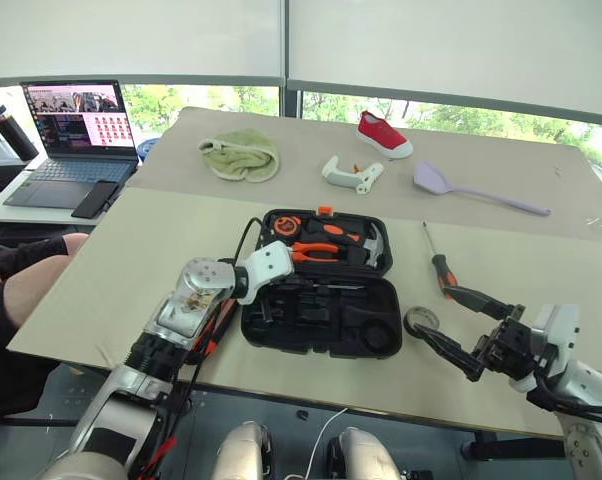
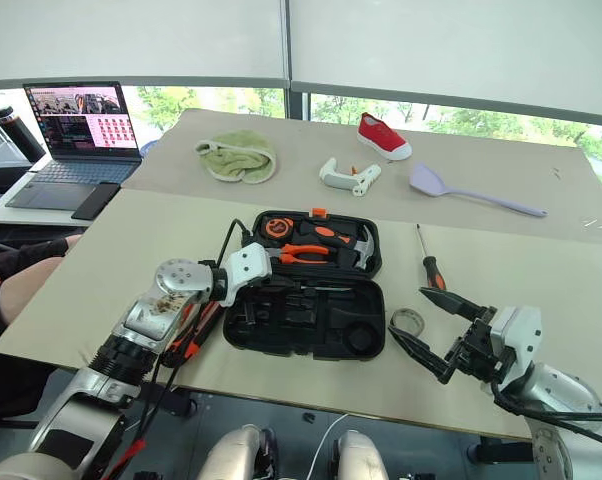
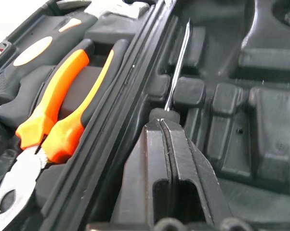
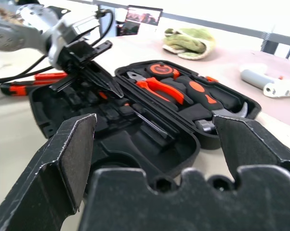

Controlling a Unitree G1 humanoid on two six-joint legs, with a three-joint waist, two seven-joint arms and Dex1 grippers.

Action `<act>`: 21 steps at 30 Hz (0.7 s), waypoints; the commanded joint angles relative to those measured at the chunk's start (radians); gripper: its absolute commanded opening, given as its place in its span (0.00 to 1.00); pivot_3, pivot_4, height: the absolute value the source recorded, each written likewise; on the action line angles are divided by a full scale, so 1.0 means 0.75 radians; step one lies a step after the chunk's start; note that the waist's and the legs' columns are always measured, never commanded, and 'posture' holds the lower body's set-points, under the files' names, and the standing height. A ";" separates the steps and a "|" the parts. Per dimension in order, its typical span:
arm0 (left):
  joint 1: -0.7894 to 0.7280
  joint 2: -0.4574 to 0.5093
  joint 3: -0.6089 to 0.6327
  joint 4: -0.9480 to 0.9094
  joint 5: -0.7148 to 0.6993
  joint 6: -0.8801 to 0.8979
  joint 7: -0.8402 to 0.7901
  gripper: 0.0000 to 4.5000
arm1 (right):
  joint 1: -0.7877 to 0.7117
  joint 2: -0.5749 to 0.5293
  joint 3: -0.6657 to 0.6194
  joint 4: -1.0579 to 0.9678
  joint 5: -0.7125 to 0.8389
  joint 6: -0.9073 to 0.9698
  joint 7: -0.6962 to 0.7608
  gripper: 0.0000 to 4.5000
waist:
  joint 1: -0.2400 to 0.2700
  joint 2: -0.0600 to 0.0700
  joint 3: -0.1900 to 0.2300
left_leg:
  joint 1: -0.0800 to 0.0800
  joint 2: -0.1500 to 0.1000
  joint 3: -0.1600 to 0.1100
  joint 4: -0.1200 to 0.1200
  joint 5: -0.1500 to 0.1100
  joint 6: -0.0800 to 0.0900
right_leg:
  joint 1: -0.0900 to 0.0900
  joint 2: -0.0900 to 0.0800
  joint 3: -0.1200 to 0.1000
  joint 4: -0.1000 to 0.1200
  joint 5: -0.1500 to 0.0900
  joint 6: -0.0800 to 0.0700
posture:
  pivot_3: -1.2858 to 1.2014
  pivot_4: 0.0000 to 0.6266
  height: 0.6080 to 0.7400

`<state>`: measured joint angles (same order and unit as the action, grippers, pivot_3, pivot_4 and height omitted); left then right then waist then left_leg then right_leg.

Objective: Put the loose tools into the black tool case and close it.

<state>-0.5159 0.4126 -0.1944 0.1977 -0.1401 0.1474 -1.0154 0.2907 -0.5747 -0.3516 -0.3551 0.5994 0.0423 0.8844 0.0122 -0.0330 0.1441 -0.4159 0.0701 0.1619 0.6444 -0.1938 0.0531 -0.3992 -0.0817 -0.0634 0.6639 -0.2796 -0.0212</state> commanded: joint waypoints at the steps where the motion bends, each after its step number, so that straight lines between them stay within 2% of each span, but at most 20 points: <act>1: 0.058 0.064 0.282 -0.138 -0.304 -0.084 -0.127 0.32 | 0.090 0.018 -0.143 0.044 -0.058 -0.030 -0.089 1.00 | -0.002 0.000 0.000 | -0.001 0.000 0.000 0.000 0.000 0.000 | -0.001 0.000 0.000 0.000 0.000 0.000 | 0.52 0.24 0.97; 2: 0.112 0.110 0.360 -0.167 -0.380 -0.082 -0.182 0.42 | 0.126 0.029 -0.177 0.070 -0.102 -0.032 -0.142 1.00 | -0.005 0.000 0.000 | -0.001 0.000 0.000 0.000 0.000 0.000 | -0.001 0.000 0.000 0.000 0.000 0.000 | 0.52 0.24 0.97; 4: 0.221 0.200 0.471 -0.202 -0.485 -0.072 -0.285 0.55 | 0.182 0.057 -0.233 0.108 -0.172 -0.027 -0.240 1.00 | -0.019 0.002 -0.001 | -0.001 0.002 0.000 -0.001 0.001 -0.002 | -0.002 -0.001 0.001 0.000 0.000 -0.001 | 0.52 0.24 0.97; 7: 0.360 0.298 0.561 -0.233 -0.563 -0.040 -0.366 0.80 | 0.236 0.105 -0.264 0.118 -0.186 -0.041 -0.285 1.00 | -0.027 0.008 -0.003 | 0.002 0.004 0.000 -0.002 0.001 -0.003 | -0.001 -0.003 -0.001 0.000 -0.001 -0.002 | 0.52 0.24 0.97; 9: 0.423 0.336 0.592 -0.241 -0.584 -0.059 -0.414 0.95 | 0.248 0.108 -0.253 0.103 -0.200 -0.025 -0.291 1.00 | -0.029 0.010 -0.003 | 0.002 0.002 0.000 -0.002 -0.003 -0.009 | 0.000 -0.006 -0.001 0.000 -0.006 0.007 | 0.52 0.24 0.97; 10: 0.453 0.362 0.594 -0.242 -0.579 -0.079 -0.453 0.99 | 0.243 0.102 -0.243 0.086 -0.201 0.003 -0.304 1.00 | -0.029 0.010 -0.003 | 0.002 0.002 0.000 -0.002 -0.005 -0.012 | 0.000 -0.008 -0.001 0.000 -0.007 0.008 | 0.52 0.24 0.97; 14: 0.490 0.380 0.607 -0.223 -0.578 -0.151 -0.506 0.99 | 0.076 0.017 -0.186 0.006 -0.149 0.254 -0.396 1.00 | -0.035 0.010 -0.003 | 0.002 -0.001 0.000 -0.002 -0.005 -0.012 | -0.005 -0.013 -0.001 0.000 -0.005 0.009 | 0.52 0.24 0.97; 18: 0.455 0.313 0.565 -0.268 -0.590 -0.167 -0.475 0.99 | -0.299 -0.177 -0.029 0.040 -0.113 0.717 -0.481 1.00 | -0.045 0.011 -0.003 | 0.001 -0.002 0.001 -0.002 -0.004 -0.009 | -0.004 -0.014 0.001 0.000 0.001 0.009 | 0.52 0.24 0.97; 21: 0.441 0.276 0.527 -0.289 -0.573 -0.176 -0.466 0.99 | -0.626 -0.282 0.161 0.186 -0.182 0.981 -0.502 1.00 | -0.027 0.009 -0.004 | -0.001 -0.002 0.000 -0.002 -0.003 -0.007 | -0.006 -0.011 0.000 -0.001 0.004 -0.001 | 0.52 0.24 0.97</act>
<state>-0.1700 0.6290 0.2072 0.0097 -0.5566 0.0279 -1.3756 -0.0691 -0.7515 -0.3064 -0.2873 0.4901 0.6464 0.5259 -0.0081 -0.0266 0.1408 -0.4190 0.0685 0.1591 0.6427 -0.1929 0.0525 -0.4030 -0.0880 -0.0649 0.6630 -0.2791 -0.0224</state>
